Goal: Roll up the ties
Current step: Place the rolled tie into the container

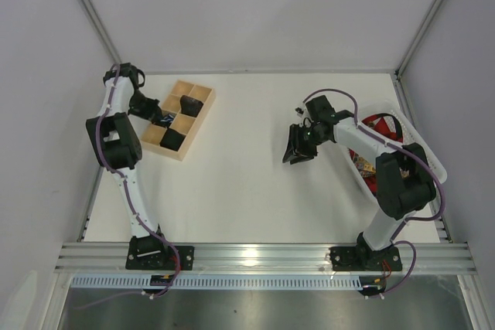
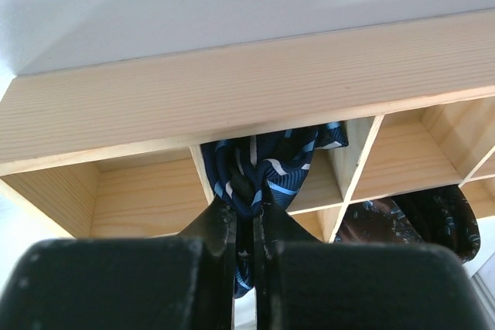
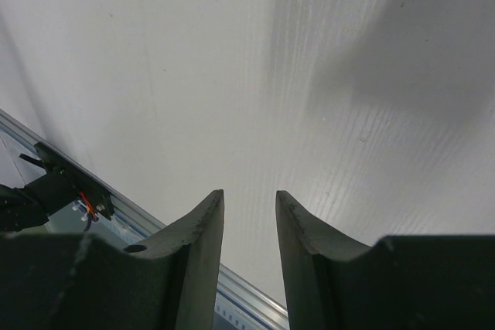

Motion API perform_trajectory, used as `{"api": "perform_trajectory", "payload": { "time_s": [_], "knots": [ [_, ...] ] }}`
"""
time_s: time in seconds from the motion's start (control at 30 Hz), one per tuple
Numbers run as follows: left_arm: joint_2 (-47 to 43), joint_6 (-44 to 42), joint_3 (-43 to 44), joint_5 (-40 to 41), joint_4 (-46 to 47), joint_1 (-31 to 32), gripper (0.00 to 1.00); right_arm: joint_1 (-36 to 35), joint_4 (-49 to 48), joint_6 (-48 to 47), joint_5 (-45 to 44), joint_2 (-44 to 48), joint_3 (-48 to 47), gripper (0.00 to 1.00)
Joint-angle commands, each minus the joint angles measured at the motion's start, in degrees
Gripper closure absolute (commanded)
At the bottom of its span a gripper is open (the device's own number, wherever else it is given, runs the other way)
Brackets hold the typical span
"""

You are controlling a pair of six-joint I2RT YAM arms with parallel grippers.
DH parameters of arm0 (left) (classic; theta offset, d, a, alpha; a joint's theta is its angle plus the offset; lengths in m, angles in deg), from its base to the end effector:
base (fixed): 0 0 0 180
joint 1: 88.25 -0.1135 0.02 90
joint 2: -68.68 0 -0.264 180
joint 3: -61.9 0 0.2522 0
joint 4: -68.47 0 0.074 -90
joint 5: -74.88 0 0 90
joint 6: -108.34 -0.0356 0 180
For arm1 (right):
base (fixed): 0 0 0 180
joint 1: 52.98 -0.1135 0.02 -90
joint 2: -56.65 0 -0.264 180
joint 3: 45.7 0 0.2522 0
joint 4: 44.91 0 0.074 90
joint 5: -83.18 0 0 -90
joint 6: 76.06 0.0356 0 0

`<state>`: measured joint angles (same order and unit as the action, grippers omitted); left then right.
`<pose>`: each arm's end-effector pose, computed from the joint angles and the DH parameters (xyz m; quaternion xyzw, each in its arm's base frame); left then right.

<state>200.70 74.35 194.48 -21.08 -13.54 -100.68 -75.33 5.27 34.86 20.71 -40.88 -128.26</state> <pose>0.4551 0.0965 0.2039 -0.5568 0.8256 -0.0758 0.0499 0.3106 0.1455 0.2143 -0.0630 0.9478 0.2930 0.1086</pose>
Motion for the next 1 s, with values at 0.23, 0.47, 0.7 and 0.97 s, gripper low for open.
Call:
{"api": "perform_trajectory", "payload": {
  "time_s": [0.23, 0.47, 0.7, 0.97],
  "knots": [
    [-0.5, -0.2, -2.1, 1.8, 0.4, 0.5, 0.72, 1.3, -1.4, -1.0, 1.4, -0.7, -0.8, 0.61],
    [-1.9, 0.0, -5.6, 0.9, 4.2, 0.5, 0.58, 1.3, -1.6, -0.8, 2.0, -1.5, -0.7, 0.62],
    [-3.8, -1.0, -6.1, 1.1, 4.3, 0.6, 0.45, 1.4, -1.7, -0.8, 2.3, -1.8, -1.2, 0.62],
    [-6.4, -1.5, -9.3, -0.5, 4.4, 0.3, 0.38, 1.5, -1.7, -0.9, 2.4, -2.1, -1.7, 0.62]
  ]
}}
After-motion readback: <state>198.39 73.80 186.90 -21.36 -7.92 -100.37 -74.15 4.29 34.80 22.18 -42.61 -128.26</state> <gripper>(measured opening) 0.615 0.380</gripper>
